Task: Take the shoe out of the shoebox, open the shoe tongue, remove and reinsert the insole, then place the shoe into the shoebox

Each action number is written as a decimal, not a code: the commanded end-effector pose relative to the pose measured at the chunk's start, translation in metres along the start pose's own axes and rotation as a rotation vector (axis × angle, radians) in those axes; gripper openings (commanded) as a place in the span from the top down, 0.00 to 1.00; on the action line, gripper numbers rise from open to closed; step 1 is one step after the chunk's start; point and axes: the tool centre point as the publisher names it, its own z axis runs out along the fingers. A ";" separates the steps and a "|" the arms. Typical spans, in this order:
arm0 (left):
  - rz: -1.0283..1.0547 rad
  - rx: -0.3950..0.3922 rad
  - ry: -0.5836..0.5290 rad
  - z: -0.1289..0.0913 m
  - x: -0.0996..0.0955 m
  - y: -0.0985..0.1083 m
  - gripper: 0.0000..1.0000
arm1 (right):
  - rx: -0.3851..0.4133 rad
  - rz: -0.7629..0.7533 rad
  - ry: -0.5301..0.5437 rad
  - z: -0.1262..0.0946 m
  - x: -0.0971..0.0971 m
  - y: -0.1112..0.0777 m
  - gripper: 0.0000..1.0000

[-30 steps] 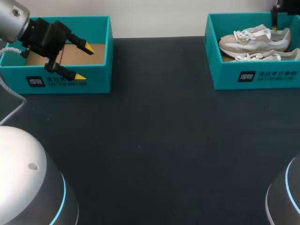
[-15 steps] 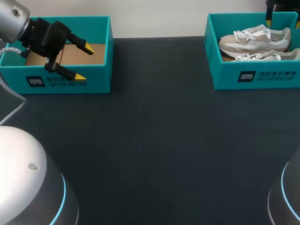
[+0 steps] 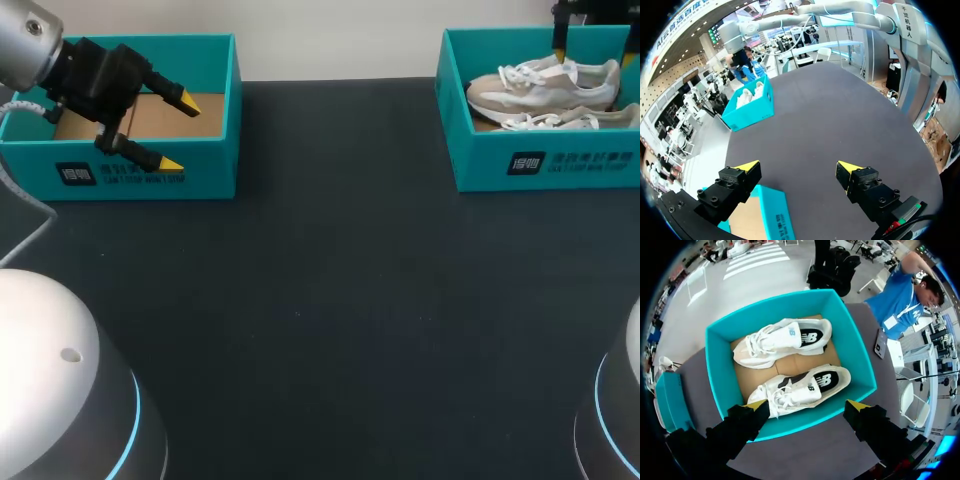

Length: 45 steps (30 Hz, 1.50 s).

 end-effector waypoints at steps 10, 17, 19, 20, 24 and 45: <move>-0.774 -0.381 -0.457 -0.012 -0.032 0.000 0.00 | -0.064 0.001 0.006 0.001 -0.003 -0.007 0.00; -1.261 -0.465 -0.587 -0.027 -0.048 0.019 0.00 | -0.046 -0.015 0.011 0.005 -0.002 -0.013 0.00; -1.327 -0.493 -0.608 -0.030 -0.049 0.023 0.00 | -0.028 -0.012 0.019 0.008 -0.002 -0.019 0.00; -1.350 -0.499 -0.640 -0.031 -0.049 0.025 0.00 | -0.016 -0.018 0.028 0.009 -0.003 -0.023 0.00; -1.350 -0.499 -0.640 -0.031 -0.049 0.025 0.00 | 0.012 -0.034 0.083 0.007 -0.006 -0.039 0.00; -1.539 -0.522 -0.581 -0.037 -0.048 0.033 0.00 | 0.119 -0.148 0.098 -0.026 -0.017 -0.113 0.00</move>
